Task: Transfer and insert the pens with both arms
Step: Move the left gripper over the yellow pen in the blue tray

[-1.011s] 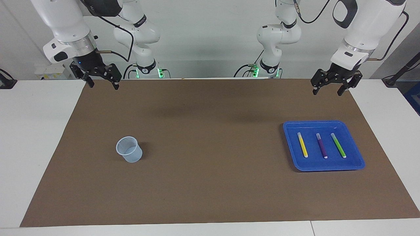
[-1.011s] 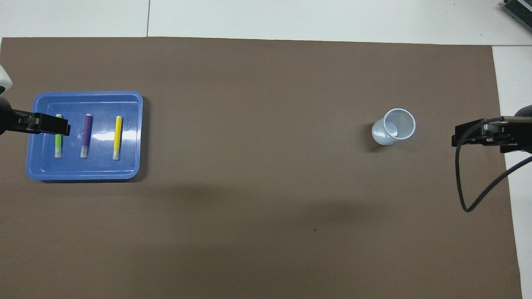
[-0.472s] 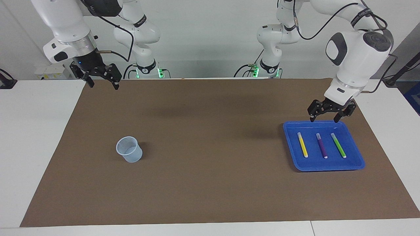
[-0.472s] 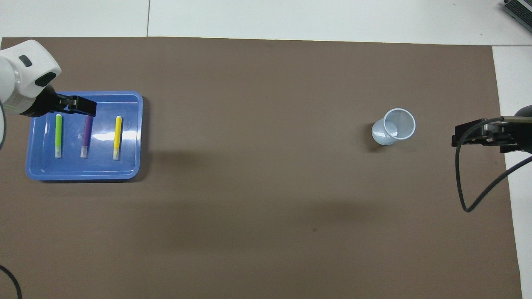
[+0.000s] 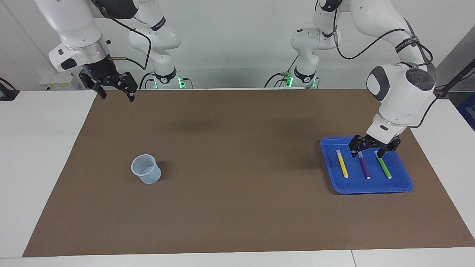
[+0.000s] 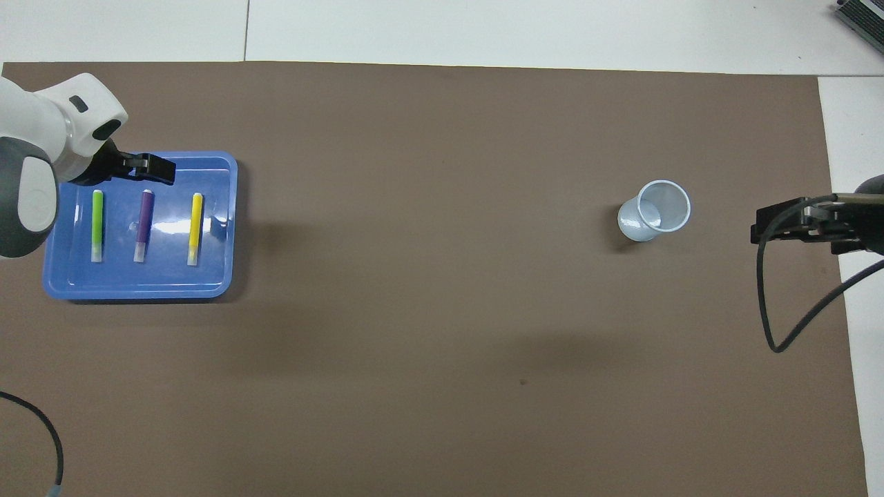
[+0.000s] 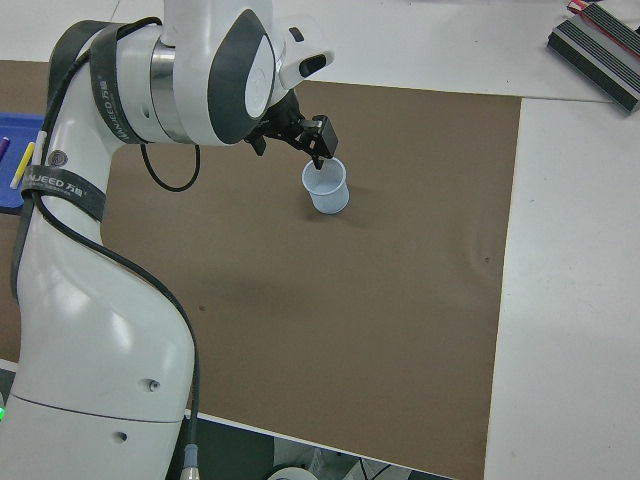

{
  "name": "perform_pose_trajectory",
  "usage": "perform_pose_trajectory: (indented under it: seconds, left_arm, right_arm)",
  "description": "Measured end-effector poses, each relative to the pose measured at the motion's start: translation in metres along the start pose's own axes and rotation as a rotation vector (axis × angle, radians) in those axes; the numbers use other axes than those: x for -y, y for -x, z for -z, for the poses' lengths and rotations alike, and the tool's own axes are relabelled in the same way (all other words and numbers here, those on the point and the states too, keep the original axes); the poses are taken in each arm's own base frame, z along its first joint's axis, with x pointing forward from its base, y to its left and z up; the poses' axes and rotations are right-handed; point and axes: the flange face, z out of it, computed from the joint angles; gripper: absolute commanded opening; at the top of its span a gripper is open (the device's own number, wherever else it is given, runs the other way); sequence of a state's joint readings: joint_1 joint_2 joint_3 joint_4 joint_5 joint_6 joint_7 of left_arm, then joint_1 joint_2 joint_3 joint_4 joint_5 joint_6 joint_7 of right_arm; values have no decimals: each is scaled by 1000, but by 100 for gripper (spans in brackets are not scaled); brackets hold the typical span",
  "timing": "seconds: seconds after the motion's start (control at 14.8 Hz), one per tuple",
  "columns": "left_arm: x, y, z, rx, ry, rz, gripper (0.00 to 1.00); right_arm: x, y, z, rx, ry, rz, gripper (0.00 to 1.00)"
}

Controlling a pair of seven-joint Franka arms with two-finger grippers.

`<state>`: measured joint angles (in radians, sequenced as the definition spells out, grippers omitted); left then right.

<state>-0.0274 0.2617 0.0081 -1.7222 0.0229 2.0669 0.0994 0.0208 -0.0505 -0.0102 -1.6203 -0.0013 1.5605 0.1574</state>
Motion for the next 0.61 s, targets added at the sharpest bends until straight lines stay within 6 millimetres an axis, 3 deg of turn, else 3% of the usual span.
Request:
perform_pose_trajectory:
  seconds: [0.61]
  left_arm:
    - [-7,42,-92,58,10,-56,100]
  right_arm:
    - [0,0,0,0,0,0,100]
